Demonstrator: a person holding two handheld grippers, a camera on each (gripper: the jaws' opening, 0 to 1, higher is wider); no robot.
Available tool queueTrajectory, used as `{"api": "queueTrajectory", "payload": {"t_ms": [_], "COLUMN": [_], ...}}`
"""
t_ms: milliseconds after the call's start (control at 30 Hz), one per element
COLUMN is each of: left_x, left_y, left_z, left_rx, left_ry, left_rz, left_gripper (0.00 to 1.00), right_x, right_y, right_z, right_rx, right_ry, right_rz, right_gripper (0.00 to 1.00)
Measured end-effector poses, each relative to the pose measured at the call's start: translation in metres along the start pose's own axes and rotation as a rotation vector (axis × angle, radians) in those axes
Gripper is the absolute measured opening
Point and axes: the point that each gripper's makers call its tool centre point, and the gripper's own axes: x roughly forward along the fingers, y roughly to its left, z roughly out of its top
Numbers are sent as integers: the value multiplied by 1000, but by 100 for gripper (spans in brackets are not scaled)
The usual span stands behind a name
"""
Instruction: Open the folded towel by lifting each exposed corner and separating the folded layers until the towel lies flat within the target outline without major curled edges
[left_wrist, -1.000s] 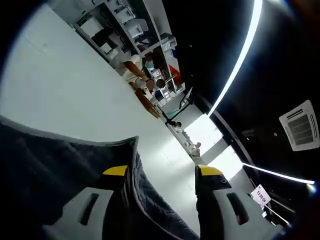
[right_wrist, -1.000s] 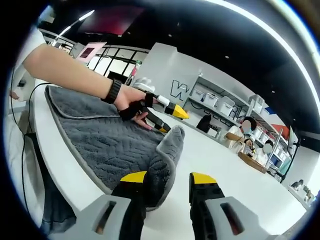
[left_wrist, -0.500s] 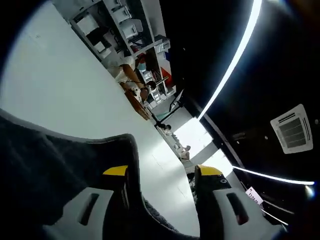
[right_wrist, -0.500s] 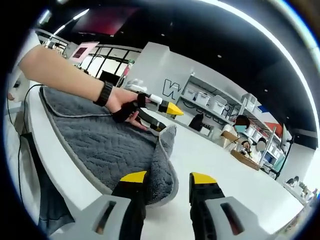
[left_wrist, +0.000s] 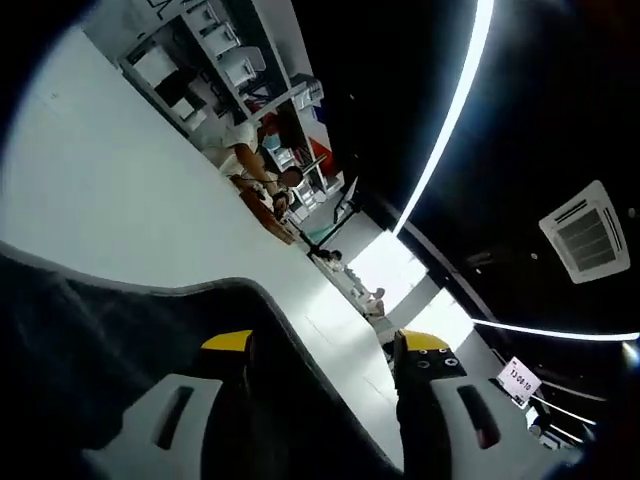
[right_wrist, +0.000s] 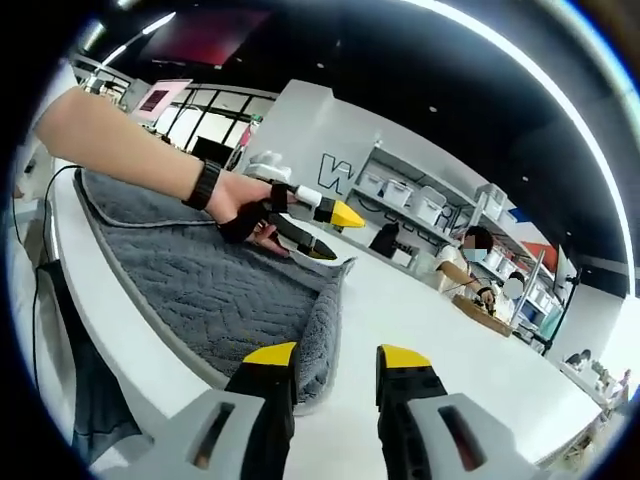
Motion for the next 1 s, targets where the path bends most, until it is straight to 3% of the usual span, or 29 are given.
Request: {"api": "queueTrajectory", "payload": {"t_ms": [300, 400, 567, 667, 800, 867, 933, 1000], "left_x": [-8, -10, -13, -16, -19, -22, -29, -29], "left_y": [10, 7, -2, -10, -16, -18, -23, -23], "left_z": [6, 4, 3, -6, -8, -10, -8, -8], "left_rx": [-9, 43, 53, 129, 178, 196, 318, 290], "left_ry": [-3, 5, 7, 51, 50, 63, 33, 56], "left_rz": [10, 4, -18, -40, -44, -36, -28, -25], "left_gripper": [55, 56, 55, 57, 58, 52, 51, 56], "right_x": [0, 1, 1, -4, -6, -7, -6, -5], "right_y": [0, 1, 3, 9, 7, 9, 11, 13], "right_z": [4, 6, 12, 32, 35, 41, 42, 43], "right_rx": [10, 4, 4, 85, 109, 126, 140, 142], "right_ry": [-10, -9, -29, -134, -135, -165, -169, -168], "right_rz": [3, 3, 13, 59, 76, 93, 102, 114], "right_gripper": [25, 25, 25, 24, 25, 25, 27, 32]}}
